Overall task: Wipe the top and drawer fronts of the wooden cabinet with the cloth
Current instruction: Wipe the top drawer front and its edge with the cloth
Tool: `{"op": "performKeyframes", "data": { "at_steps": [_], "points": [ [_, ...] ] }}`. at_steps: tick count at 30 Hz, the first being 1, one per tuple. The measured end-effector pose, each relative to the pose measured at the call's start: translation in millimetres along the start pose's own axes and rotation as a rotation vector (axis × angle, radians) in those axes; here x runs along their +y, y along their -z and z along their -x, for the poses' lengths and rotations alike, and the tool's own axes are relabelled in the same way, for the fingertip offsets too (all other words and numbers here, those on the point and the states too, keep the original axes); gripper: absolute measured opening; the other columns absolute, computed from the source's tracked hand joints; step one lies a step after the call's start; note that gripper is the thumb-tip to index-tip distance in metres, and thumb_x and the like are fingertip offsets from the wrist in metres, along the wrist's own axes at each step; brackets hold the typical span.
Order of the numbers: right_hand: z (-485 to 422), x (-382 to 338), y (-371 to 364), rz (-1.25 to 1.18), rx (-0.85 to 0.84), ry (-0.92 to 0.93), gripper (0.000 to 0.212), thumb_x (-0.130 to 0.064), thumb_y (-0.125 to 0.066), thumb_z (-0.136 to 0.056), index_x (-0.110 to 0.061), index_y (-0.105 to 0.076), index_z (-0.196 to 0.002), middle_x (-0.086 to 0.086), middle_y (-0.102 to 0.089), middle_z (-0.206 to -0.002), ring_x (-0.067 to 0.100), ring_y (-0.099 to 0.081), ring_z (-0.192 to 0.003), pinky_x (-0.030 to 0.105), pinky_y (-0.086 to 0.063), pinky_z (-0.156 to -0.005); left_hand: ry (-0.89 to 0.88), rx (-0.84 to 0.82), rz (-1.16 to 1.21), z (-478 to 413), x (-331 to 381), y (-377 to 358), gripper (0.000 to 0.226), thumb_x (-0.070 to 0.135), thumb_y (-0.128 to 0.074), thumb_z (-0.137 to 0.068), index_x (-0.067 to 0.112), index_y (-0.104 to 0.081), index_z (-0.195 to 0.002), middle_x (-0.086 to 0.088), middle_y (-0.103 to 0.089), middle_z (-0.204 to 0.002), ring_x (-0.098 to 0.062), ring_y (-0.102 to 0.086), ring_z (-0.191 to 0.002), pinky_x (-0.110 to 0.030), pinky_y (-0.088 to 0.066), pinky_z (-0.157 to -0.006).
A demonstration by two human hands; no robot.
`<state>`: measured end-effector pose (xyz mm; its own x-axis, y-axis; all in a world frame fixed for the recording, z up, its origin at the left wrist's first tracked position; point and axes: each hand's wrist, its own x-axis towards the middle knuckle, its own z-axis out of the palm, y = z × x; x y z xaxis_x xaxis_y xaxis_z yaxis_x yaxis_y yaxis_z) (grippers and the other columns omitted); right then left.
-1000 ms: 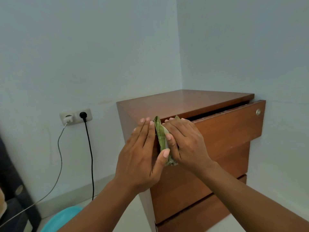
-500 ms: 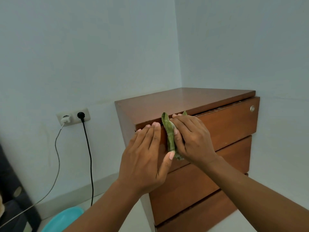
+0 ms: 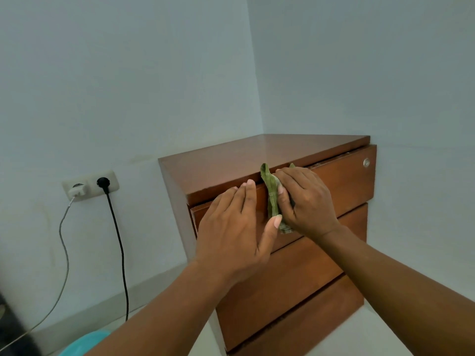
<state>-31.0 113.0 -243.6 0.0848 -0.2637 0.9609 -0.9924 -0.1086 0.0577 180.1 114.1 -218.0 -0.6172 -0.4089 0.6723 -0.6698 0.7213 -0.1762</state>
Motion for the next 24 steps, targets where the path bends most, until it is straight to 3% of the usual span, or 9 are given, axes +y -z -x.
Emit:
{"op": "performKeyframes", "data": {
  "at_steps": [9,15,20,24],
  "points": [
    [6,77,7,0.060,0.019,-0.175,0.031,-0.015,-0.052,-0.097,0.000,-0.070,-0.118,0.016,-0.070,-0.115,0.029,-0.064,-0.105,0.038,-0.053,-0.090,-0.052,-0.013,-0.002,-34,30,-19,0.080,0.060,-0.019,-0.102,0.002,-0.051,-0.147,-0.017,-0.061,-0.141,-0.032,-0.058,-0.132,-0.042,-0.042,-0.110],
    [8,130,13,0.057,0.024,-0.269,0.038,-0.020,-0.046,-0.096,0.000,-0.070,-0.117,0.014,-0.069,-0.115,0.028,-0.064,-0.106,0.035,-0.053,-0.085,-0.106,-0.145,-0.044,-67,53,-25,0.093,0.067,0.006,-0.093,0.010,-0.021,-0.161,-0.009,-0.038,-0.162,-0.024,-0.034,-0.149,-0.037,-0.025,-0.121],
    [7,174,21,0.083,-0.021,-0.362,0.040,-0.023,-0.044,-0.097,-0.003,-0.071,-0.118,0.011,-0.071,-0.114,0.026,-0.065,-0.102,0.034,-0.054,-0.083,-0.082,-0.099,-0.010,-89,71,-42,0.083,0.062,-0.016,-0.102,0.003,-0.049,-0.148,-0.013,-0.066,-0.134,-0.027,-0.060,-0.124,-0.039,-0.049,-0.103],
    [6,198,26,0.106,-0.058,-0.437,0.038,-0.022,-0.041,-0.099,-0.005,-0.068,-0.120,0.011,-0.069,-0.115,0.028,-0.063,-0.103,0.033,-0.049,-0.084,-0.026,-0.070,0.071,-99,82,-48,0.084,0.064,-0.017,-0.101,0.003,-0.054,-0.144,-0.012,-0.069,-0.127,-0.026,-0.062,-0.118,-0.039,-0.051,-0.097]
  ]
}}
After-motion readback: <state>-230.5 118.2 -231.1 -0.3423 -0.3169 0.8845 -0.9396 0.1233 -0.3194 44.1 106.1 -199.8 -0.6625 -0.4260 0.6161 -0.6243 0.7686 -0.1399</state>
